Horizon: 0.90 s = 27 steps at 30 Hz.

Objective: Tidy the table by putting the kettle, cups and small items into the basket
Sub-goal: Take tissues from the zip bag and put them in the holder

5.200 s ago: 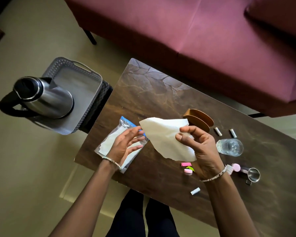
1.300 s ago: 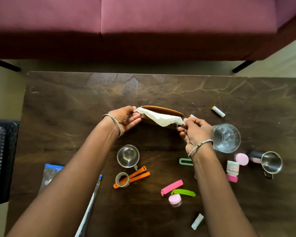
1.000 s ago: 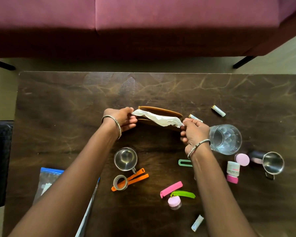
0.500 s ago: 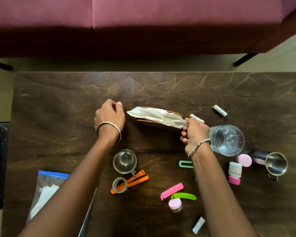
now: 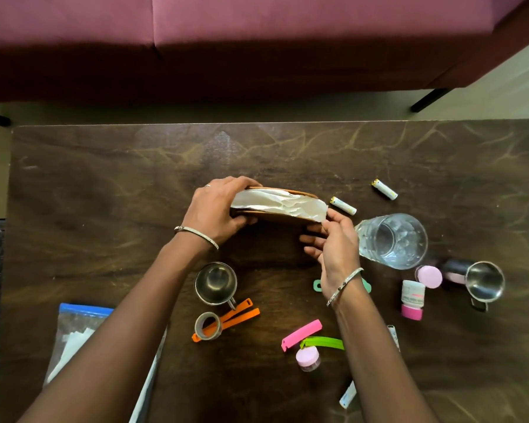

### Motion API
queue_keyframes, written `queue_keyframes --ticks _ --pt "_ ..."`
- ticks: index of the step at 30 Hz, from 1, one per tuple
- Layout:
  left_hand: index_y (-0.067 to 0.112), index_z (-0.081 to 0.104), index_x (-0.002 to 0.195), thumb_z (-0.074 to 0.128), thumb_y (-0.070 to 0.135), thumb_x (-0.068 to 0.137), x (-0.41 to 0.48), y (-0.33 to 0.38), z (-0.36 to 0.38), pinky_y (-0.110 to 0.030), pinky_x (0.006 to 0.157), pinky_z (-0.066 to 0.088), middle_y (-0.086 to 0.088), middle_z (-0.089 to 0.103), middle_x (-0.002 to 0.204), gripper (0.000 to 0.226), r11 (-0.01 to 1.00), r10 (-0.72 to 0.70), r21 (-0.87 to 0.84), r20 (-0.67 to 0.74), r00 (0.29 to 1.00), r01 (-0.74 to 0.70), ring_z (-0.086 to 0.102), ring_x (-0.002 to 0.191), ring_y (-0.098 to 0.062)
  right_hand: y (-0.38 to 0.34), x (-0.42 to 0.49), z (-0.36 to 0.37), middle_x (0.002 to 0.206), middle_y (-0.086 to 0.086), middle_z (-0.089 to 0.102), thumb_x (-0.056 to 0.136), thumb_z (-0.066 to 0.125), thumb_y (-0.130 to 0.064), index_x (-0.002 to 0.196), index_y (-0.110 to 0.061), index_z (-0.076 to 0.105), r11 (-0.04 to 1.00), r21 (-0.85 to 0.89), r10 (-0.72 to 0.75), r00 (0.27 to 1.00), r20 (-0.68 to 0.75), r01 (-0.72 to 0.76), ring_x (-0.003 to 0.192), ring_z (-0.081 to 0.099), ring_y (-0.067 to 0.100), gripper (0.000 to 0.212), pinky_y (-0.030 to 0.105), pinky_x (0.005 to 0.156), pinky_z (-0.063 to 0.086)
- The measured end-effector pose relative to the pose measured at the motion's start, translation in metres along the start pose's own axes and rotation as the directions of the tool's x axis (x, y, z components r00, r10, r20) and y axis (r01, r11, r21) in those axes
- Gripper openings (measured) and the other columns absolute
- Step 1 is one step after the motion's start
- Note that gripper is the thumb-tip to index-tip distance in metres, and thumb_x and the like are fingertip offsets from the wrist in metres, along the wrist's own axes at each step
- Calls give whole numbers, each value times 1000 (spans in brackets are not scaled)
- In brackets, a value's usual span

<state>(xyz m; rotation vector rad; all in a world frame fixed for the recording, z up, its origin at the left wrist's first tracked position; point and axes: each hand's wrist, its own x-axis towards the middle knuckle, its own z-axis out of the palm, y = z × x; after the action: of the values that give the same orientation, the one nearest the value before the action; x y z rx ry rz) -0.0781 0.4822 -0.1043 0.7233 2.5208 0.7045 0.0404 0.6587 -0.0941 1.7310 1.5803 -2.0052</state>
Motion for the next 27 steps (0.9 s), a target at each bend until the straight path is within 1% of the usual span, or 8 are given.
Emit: queue_keyframes --ticks 4,6,8,12,14,18,23,27 --pt "35 61 118 85 39 66 -15 -4 3 -38 85 49 11 66 104 57 1000 -19 -15 -30 999 19 60 98 -16 4 4 0 100 7 74 95 50 -14 124 -25 58 997 -64 -34 999 16 35 77 73 16 32 25 56 50" --pt "35 63 116 86 40 64 -24 -5 5 -31 79 47 11 67 103 58 1000 -17 -9 -40 999 17 60 95 -14 8 3 0 99 5 75 96 51 -16 123 -23 60 995 -91 -33 999 14 34 78 75 15 29 24 57 51" --pt "35 63 116 86 40 64 -32 -4 6 -28 77 46 12 67 104 57 999 -32 4 -32 999 32 60 96 -12 13 1 -3 99 3 76 98 51 -17 120 -21 63 993 -113 -25 1000 5 25 79 76 14 26 24 59 51" --pt "42 61 119 87 41 64 -41 1 6 -38 83 55 12 70 108 61 995 -91 36 13 996 90 63 101 -12 24 -3 -11 98 1 76 99 52 -19 115 -21 66 992 -126 -20 1000 -10 19 79 76 11 21 23 62 53" --pt "45 59 124 85 45 65 -42 5 4 -39 85 56 12 71 110 64 993 -98 74 37 994 95 66 102 -13 27 -4 -16 96 1 76 98 54 -18 114 -20 66 993 -118 -22 1000 -16 20 79 76 11 21 22 60 53" --pt "46 55 130 83 45 69 -44 11 5 -38 87 54 11 71 115 67 987 -93 142 79 993 81 66 104 -17 29 -3 -24 97 1 77 98 54 -18 111 -22 67 994 -106 -14 1000 -9 13 81 76 12 19 23 60 52" --pt "45 56 130 84 42 69 -50 14 9 -37 89 52 7 70 118 67 989 -100 116 86 991 90 64 109 -18 33 -7 -28 89 -1 77 97 54 -17 91 -27 66 996 -85 -38 999 -17 37 75 76 10 16 19 56 50" --pt "44 58 128 84 37 70 -48 19 10 -40 92 51 7 70 118 65 993 -89 88 93 992 81 63 110 -20 39 -8 -32 84 1 77 96 54 -14 88 -24 66 996 -58 -66 997 -38 64 71 74 11 18 21 55 50"
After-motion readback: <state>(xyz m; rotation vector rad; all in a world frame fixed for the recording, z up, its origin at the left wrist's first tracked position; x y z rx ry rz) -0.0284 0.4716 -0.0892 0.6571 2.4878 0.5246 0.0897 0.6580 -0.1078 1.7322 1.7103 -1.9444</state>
